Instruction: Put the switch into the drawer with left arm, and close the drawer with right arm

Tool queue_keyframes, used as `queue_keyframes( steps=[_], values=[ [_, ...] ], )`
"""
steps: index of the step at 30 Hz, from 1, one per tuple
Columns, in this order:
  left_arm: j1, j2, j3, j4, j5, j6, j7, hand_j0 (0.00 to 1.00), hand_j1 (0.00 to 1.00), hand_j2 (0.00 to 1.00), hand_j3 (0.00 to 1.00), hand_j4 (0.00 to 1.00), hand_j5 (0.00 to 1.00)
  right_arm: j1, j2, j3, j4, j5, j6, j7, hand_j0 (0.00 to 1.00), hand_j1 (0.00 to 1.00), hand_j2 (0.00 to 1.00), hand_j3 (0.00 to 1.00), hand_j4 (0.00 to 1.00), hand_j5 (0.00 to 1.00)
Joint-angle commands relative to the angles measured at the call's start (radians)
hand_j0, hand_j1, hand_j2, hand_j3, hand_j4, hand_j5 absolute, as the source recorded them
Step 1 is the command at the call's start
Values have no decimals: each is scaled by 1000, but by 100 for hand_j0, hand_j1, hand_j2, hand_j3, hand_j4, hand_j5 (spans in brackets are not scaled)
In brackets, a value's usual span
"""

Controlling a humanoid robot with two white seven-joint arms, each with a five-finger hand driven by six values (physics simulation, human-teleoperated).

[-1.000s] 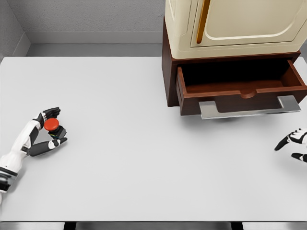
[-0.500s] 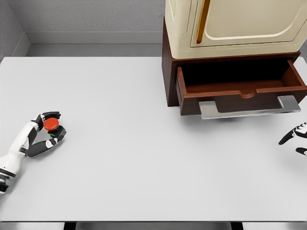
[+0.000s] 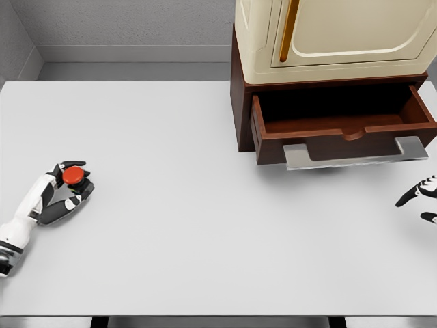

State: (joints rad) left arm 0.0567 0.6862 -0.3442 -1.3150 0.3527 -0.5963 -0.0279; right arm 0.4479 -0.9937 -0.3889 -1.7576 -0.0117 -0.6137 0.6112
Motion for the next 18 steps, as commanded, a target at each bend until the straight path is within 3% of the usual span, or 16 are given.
queue_keyframes(
  steps=[1,18],
  values=[
    [-1,-7,-9,3,-8,-15,14,51,51,51,51,51,51,0,-3,4,0,-8,3,0,62,62,62,62,62,62],
    [-37,4,-7,-95,-15,-15,10,45,45,45,45,45,45,11,-7,15,0,-5,3,0,62,62,62,62,62,62]
  ],
)
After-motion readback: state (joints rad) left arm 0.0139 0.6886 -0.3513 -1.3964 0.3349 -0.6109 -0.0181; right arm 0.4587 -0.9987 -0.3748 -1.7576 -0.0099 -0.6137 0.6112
